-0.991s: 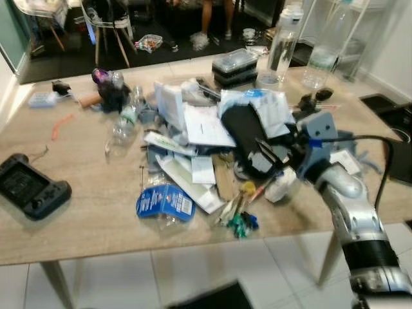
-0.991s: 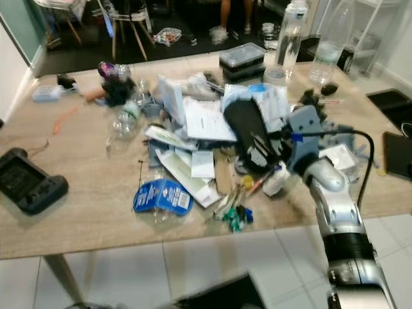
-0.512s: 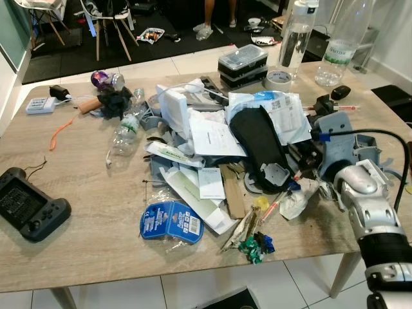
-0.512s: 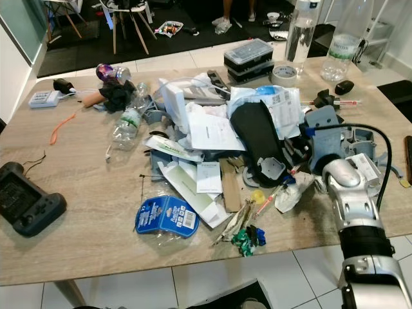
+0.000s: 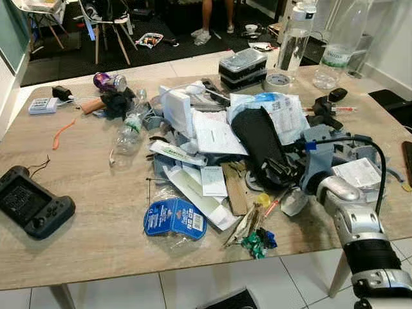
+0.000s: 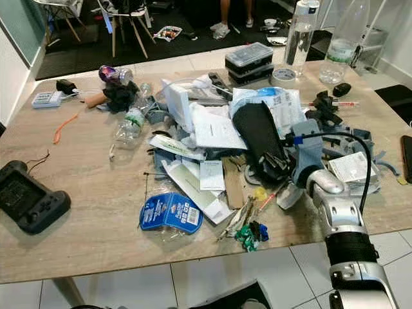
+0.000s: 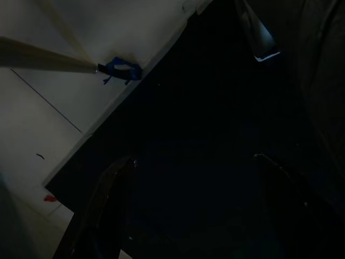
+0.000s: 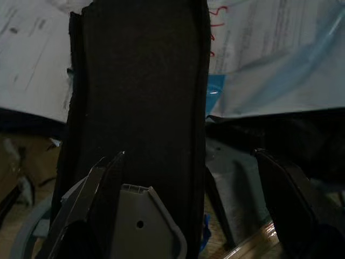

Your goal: Picking trash to rubbish bin

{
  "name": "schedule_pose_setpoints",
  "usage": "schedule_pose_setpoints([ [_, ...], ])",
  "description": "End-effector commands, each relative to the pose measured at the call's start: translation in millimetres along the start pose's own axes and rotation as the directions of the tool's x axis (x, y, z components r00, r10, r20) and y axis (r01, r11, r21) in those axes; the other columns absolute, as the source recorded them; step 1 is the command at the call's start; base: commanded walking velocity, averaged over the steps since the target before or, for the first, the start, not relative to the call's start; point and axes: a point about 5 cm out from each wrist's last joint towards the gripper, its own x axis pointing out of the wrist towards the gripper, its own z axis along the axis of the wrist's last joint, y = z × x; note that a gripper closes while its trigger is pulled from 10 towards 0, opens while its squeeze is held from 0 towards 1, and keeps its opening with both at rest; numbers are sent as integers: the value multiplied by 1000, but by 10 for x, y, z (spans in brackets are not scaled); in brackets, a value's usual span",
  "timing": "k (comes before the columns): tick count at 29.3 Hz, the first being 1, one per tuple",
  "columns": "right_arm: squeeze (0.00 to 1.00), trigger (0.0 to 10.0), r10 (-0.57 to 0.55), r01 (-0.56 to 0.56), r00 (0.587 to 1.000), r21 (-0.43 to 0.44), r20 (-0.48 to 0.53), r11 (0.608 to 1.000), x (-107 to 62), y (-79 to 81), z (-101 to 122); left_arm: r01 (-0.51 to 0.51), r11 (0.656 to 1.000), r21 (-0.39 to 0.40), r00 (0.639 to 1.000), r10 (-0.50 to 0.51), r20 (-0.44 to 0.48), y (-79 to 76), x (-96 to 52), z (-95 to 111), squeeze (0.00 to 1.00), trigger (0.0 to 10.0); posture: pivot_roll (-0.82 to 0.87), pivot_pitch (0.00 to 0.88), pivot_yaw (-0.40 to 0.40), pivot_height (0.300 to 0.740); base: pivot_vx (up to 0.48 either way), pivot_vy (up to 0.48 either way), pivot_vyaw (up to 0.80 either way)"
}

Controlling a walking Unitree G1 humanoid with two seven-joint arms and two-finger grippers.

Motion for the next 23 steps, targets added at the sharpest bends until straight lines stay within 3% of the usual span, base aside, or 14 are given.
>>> schedule_pose_setpoints([
  [1,0,10000,-22,24,997,33,-74,999,-24,-17,-171,36,999,18,999,-36,-3,-91,3,-16,0,10000,-73,104,40,740,0,0,0],
  [4,0,10000,11,-8,999,99,-32,995,-18,31,-138,38,999,21,999,-38,-4,-98,3,-21,0,10000,-75,105,37,740,0,0,0],
  [6,0,10000,45,-46,999,223,13,974,-1,84,-128,39,999,23,999,-39,-4,-107,3,-22,0,10000,-71,109,34,740,0,0,0],
  [7,0,10000,45,-46,999,223,13,974,-1,84,-128,39,999,23,999,-39,-4,-107,3,-22,0,10000,-71,109,34,740,0,0,0],
  [10,0,10000,79,-97,995,402,60,911,10,143,-169,39,999,20,999,-39,-2,-114,4,-21,0,10000,-69,110,31,740,0,0,0],
  [11,0,9098,83,-105,994,441,69,892,10,154,-191,39,999,19,999,-39,-2,-115,4,-21,0,10000,-69,110,31,740,0,0,0],
  [12,0,4431,81,-108,994,488,76,866,7,159,-226,39,999,17,999,-39,-3,-115,4,-22,0,10000,-69,110,31,740,0,0,0],
  [14,0,4431,80,-108,994,497,77,861,6,159,-231,39,999,17,999,-39,-3,-115,4,-23,0,10000,-69,110,31,740,0,0,0],
  [15,0,0,76,-108,994,509,84,854,2,153,-232,40,999,17,999,-40,-4,-115,4,-23,0,10000,-69,110,31,740,0,0,0],
  [23,0,0,54,-88,995,538,79,838,-25,79,-230,41,999,20,999,-41,-7,-112,5,-18,0,10000,-67,113,34,740,0,0,0],
])
